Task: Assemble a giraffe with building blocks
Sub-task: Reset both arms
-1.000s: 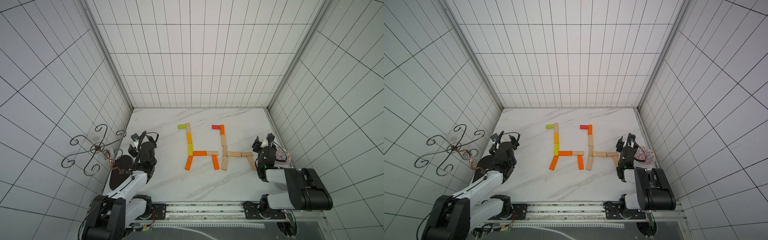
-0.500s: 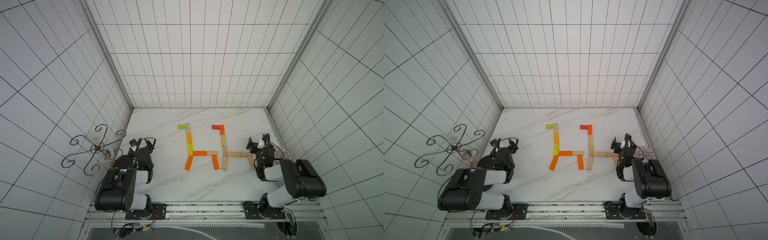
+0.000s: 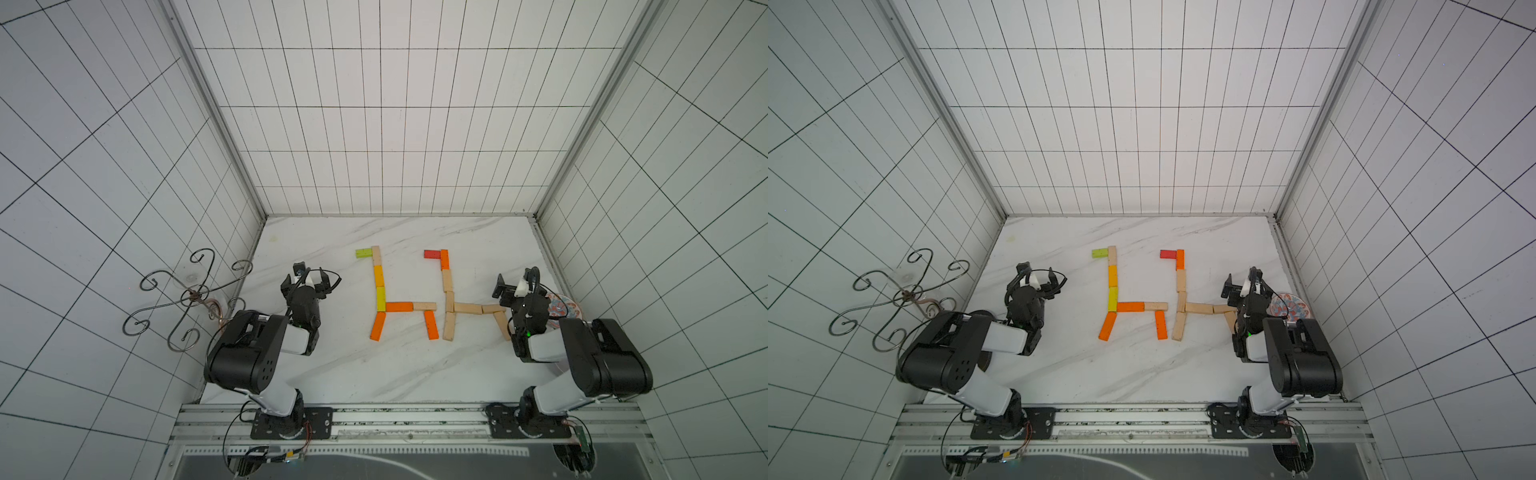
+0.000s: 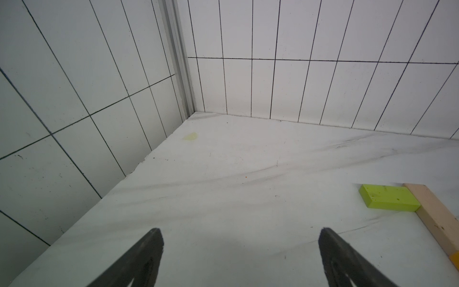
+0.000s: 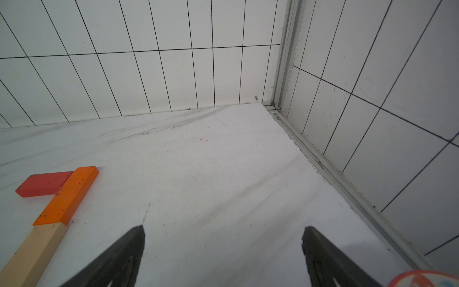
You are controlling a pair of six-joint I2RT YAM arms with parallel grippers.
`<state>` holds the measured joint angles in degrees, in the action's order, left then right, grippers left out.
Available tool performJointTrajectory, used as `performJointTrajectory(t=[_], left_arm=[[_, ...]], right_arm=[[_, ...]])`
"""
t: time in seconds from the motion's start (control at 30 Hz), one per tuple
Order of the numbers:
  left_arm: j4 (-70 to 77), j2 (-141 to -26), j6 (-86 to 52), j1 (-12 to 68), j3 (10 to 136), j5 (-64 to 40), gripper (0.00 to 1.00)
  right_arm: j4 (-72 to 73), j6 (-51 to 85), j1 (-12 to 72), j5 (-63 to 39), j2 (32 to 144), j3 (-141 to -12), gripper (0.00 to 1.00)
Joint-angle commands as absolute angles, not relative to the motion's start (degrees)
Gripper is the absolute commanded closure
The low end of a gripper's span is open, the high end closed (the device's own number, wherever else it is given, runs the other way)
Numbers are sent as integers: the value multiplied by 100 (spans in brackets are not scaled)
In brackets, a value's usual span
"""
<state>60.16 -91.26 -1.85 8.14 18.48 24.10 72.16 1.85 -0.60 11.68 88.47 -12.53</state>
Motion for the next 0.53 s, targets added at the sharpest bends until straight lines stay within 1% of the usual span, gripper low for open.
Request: performJointTrajectory(t=[0.0,0.5], left_arm=[[5607,-8985,-128,802,2038,2503,3],[5783,-9014,-97,805,2002,2505,3]], right_arm=[[7400,114,-78,1187,8868,-1371,0],[7391,123,-79,1187,8873,-1371,0]])
